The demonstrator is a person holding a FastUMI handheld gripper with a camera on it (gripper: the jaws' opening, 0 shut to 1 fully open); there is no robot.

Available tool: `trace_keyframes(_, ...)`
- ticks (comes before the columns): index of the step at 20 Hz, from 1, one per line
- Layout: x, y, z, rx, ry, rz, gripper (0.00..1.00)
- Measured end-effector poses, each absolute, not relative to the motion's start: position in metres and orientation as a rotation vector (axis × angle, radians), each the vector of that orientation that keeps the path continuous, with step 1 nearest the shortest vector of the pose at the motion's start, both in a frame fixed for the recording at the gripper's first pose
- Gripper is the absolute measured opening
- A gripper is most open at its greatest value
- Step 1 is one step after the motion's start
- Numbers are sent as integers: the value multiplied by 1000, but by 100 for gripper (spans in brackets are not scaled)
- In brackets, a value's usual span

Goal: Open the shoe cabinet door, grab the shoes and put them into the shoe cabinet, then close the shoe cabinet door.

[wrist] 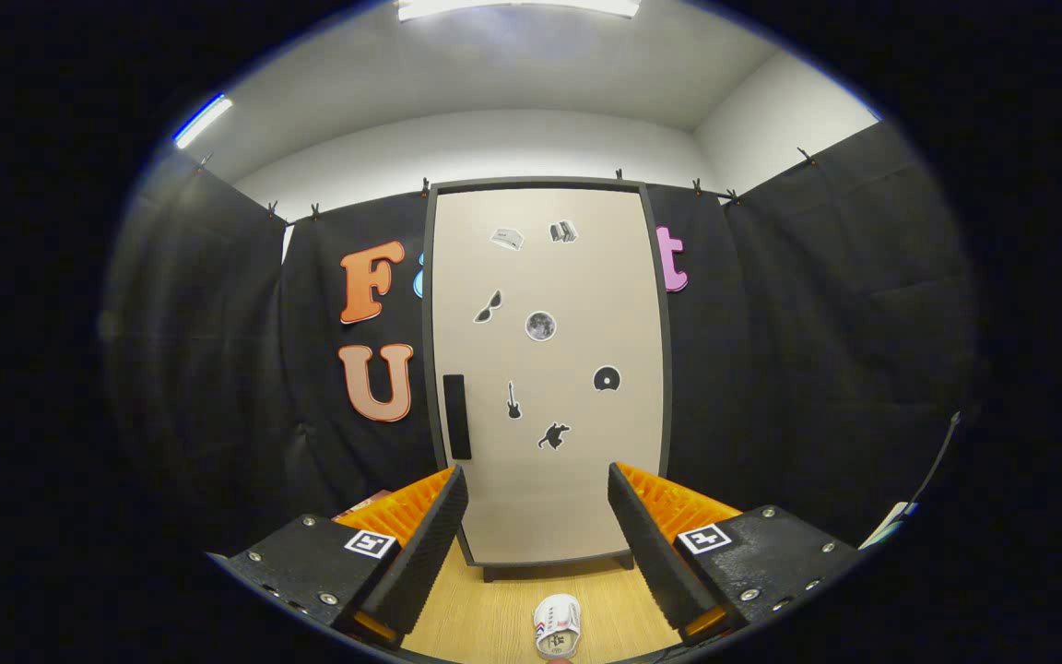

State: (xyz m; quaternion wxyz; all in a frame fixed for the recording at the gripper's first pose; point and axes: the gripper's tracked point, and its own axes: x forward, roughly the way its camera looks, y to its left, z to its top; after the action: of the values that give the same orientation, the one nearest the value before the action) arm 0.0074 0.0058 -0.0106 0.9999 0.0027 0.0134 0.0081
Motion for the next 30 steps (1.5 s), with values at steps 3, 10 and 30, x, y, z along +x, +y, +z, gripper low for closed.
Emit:
trace_keyframes(3,19,15,-13,2,34,30,96)
trace_keyframes(10,56,46,-11,-4,23,61,96)
trace_keyframes(30,247,134,-57,-59,41,89,96)
